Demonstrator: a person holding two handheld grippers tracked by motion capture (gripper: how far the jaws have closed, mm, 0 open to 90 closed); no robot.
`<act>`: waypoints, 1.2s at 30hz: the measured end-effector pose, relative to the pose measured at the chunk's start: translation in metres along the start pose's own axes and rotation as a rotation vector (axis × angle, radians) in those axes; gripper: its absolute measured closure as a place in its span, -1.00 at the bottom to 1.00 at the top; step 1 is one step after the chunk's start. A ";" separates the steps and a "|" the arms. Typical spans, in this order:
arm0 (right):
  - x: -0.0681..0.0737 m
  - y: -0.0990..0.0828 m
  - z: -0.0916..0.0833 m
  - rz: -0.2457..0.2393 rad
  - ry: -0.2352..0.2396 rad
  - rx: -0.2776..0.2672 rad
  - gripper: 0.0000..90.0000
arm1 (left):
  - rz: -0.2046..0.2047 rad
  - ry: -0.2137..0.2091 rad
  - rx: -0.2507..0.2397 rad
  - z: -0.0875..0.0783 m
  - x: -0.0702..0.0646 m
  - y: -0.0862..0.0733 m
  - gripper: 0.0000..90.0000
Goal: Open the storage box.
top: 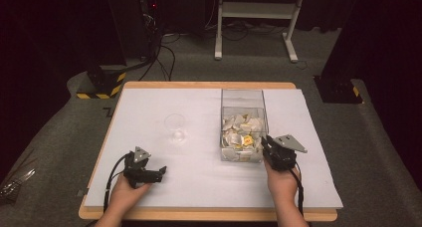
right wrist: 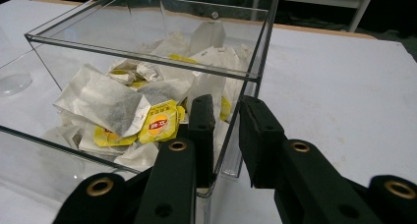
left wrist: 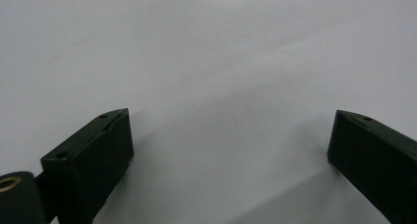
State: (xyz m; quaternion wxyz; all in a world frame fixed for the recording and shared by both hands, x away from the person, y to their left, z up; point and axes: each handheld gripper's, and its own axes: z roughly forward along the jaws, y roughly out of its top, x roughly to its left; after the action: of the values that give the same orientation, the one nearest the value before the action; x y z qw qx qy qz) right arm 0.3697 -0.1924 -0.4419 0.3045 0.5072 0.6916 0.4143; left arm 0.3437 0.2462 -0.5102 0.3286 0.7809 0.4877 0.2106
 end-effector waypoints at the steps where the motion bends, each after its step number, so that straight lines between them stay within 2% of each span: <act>1: 0.000 0.000 0.000 -0.002 0.000 -0.001 0.68 | 0.000 0.000 0.000 0.000 0.000 0.000 -0.92; 13: -0.002 -0.002 0.004 0.023 0.009 0.001 0.63 | 0.000 -0.001 0.000 0.000 0.000 0.000 -0.92; 36: 0.002 -0.018 -0.020 -0.001 0.034 -0.030 0.66 | 0.003 0.002 0.000 0.000 0.000 0.000 -0.91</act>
State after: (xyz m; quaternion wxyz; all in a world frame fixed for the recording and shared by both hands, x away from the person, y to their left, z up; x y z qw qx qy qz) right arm 0.3446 -0.1983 -0.4484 0.3006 0.4950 0.6908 0.4329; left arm 0.3436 0.2463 -0.5101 0.3278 0.7816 0.4866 0.2118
